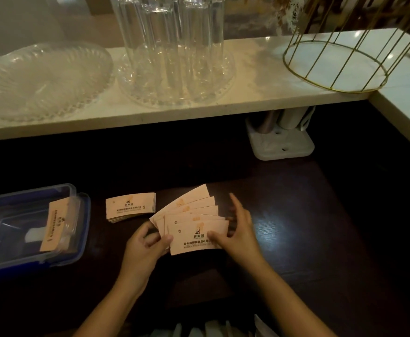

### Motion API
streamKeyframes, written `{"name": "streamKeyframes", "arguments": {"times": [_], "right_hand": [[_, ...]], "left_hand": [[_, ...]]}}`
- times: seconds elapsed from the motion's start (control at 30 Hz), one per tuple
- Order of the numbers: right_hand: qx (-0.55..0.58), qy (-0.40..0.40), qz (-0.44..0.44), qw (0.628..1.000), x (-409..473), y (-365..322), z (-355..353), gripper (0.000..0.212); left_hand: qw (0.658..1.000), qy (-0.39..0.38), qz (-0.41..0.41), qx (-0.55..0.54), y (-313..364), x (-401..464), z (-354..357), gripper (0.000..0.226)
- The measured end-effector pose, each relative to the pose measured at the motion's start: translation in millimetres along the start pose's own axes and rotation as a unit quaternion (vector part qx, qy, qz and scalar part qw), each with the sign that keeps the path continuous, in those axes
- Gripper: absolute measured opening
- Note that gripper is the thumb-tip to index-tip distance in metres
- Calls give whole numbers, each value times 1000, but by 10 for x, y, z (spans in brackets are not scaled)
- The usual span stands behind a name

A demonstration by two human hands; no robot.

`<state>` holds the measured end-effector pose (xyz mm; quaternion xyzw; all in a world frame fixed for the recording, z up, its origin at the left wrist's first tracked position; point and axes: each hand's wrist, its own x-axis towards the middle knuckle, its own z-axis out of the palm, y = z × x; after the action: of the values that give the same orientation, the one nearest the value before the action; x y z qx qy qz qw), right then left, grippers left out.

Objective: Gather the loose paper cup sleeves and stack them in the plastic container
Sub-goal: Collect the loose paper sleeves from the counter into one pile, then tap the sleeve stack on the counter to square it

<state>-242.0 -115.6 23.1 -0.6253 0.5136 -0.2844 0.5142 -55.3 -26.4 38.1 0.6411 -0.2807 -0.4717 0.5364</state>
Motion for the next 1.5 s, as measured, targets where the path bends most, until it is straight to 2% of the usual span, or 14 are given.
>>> {"name": "streamKeyframes", "arguments": {"times": [0.07,0.13,0.3,0.37,0.4,0.5,0.6,0.67,0.77,0.87,1.07,1.27,1.37,1.5], "right_hand": [[23,-54,-12,998,10,31,32,115],[-19,-102,-61,993,32,69,52,118],[-141,-123,-132,973,46,179,143,98],[-144,-120,-152,970,43,212,190,92],[-144,-114,-164,969,41,222,221,90],[-171,-89,-194,962,31,203,335,88],[-212,-60,-217,951,57,195,485,84],[-210,-36,-206,955,82,260,555,76],[-208,-22,-157,965,52,396,595,65],[-261,33,-126,957,-39,500,610,53],[-147,66,-71,984,-188,374,820,75],[-160,44,-65,984,-134,448,716,81],[-156,45,-61,985,-121,479,705,69],[-212,31,-81,973,-87,526,633,40]], "left_hand": [[1000,-11,-8,-9,-40,-3,-27,35],[999,-42,-13,13,-79,5,-62,35],[993,-69,-28,89,-185,46,-108,43],[995,-55,-28,77,-212,44,-91,29],[998,-35,-35,49,-198,18,-67,15],[994,80,-53,-58,-234,9,70,37],[976,191,-65,-79,-194,106,240,26],[974,206,-62,-71,-199,227,283,29],[981,177,-64,-43,-332,316,300,32],[985,168,-44,3,-487,287,300,20],[983,184,-11,-4,-529,278,406,27],[990,138,-22,-17,-563,311,383,26],[987,158,-12,-40,-579,332,411,29],[989,142,-34,-23,-633,300,405,29]]}}
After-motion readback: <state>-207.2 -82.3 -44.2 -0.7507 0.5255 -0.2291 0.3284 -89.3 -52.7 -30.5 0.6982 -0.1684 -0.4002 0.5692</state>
